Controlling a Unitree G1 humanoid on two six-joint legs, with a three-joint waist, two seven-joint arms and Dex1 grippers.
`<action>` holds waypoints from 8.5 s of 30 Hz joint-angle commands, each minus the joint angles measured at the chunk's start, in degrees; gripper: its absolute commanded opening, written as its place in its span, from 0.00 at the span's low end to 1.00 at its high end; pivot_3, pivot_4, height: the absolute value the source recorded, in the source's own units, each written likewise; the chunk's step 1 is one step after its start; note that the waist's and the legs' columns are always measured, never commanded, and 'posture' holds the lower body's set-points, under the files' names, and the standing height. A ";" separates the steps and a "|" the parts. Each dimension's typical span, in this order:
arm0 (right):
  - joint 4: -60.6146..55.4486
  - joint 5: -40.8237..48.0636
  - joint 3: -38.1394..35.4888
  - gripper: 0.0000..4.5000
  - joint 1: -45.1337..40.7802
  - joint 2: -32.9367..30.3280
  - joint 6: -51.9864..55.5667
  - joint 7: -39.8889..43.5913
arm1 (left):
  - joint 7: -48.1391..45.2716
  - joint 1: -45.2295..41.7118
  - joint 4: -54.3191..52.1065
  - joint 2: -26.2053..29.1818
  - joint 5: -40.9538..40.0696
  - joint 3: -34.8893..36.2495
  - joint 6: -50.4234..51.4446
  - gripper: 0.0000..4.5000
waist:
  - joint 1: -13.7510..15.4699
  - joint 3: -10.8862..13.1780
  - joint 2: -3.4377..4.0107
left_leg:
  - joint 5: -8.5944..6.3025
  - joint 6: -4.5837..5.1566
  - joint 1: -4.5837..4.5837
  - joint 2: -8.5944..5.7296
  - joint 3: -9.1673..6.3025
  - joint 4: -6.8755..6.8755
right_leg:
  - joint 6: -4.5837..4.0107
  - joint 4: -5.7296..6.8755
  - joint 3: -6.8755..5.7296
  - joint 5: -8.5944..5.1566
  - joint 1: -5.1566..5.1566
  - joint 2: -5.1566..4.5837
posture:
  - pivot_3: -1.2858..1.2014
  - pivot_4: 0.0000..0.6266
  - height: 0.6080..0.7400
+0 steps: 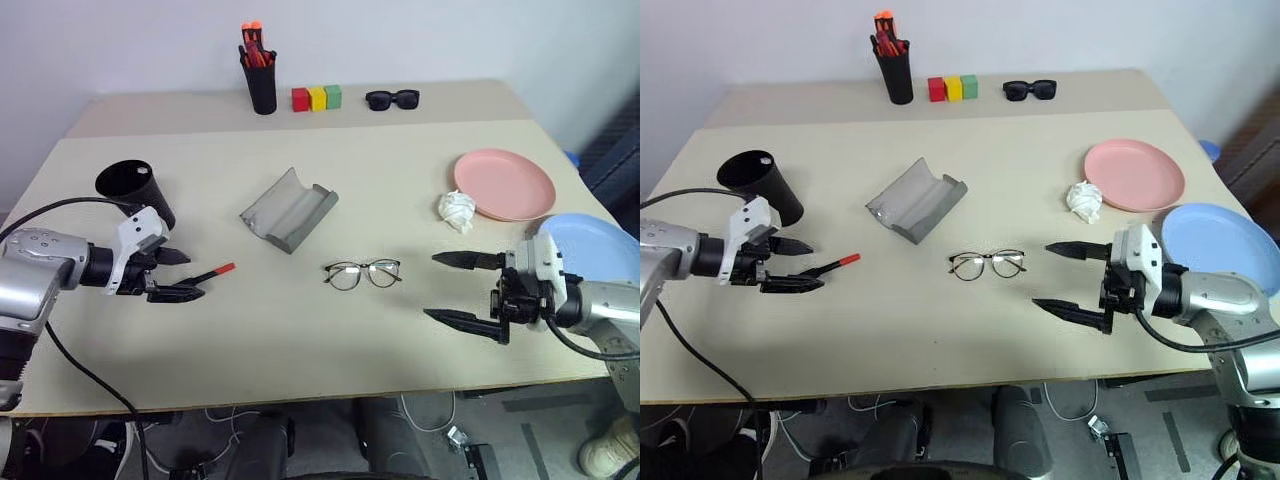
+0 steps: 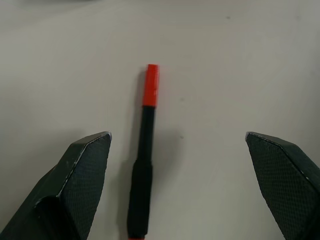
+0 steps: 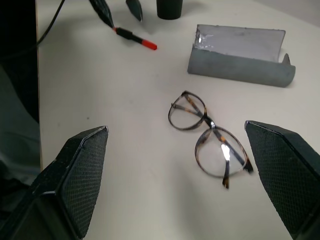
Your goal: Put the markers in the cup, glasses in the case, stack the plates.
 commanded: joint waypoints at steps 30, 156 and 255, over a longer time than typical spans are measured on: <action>-0.21 -0.68 0.11 1.00 -6.13 1.38 -0.92 -5.28 | -7.97 -9.83 17.43 -6.49 12.61 -8.00 -7.01 0.01 | 0.27 -0.09 0.09 | -0.01 0.02 0.01 -0.05 -0.01 0.02 | 0.01 0.01 0.00 0.00 0.04 -0.03 | 0.52 0.24 1.00; 6.47 -10.42 3.68 1.00 -13.71 6.07 -8.29 -11.88 | -8.55 -15.93 20.00 -20.54 7.97 -8.01 -34.44 0.01 | 1.83 -0.04 -0.13 | 0.06 -0.10 -0.09 -0.12 -0.10 0.05 | 0.00 -0.04 -0.03 0.03 0.02 -0.09 | 0.52 0.24 1.00; 7.93 -26.01 26.05 0.03 -45.76 17.76 19.47 -15.02 | 11.15 14.36 -11.31 -15.99 -21.08 26.29 -6.59 1.00 | 1.55 -0.04 -0.08 | 0.07 -0.12 -0.13 -0.03 -0.12 -0.03 | -0.04 -0.05 -0.04 0.03 -0.15 -0.07 | 0.52 0.24 1.00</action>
